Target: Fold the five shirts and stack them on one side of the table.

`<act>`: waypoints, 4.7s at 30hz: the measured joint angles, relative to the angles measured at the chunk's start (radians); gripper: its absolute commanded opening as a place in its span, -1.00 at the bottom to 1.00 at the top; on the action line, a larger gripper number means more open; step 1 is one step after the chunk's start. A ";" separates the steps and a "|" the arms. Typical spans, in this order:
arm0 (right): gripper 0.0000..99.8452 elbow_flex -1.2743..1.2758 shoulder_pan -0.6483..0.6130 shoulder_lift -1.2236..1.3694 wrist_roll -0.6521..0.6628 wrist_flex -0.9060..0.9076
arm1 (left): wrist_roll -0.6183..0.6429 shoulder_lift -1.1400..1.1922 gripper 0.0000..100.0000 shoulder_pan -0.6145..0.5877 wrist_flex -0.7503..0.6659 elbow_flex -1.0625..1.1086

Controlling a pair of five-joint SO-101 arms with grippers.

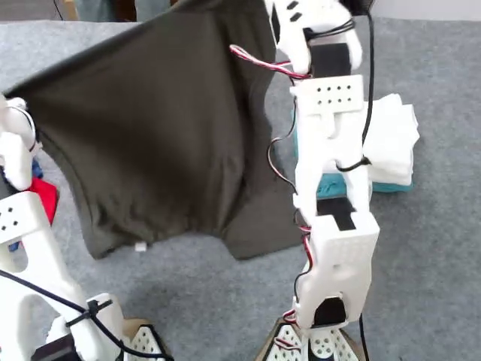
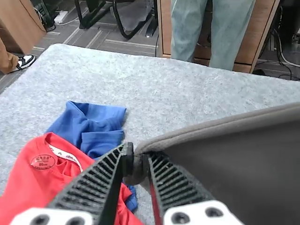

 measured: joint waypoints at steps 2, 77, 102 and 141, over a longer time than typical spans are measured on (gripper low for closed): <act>-0.97 -0.075 0.000 0.000 -0.003 0.041 | 0.000 0.000 -0.94 0.000 0.058 -0.066; -0.97 -0.233 -0.132 -0.818 0.012 0.592 | -0.049 -0.555 -0.94 -0.258 0.848 -0.936; -0.97 0.606 -0.080 -0.167 0.011 -0.270 | -0.080 -0.087 -0.94 -0.051 -0.747 0.482; -0.97 0.218 -0.092 -0.112 0.250 1.119 | -0.258 -0.694 -0.94 -0.124 0.124 0.876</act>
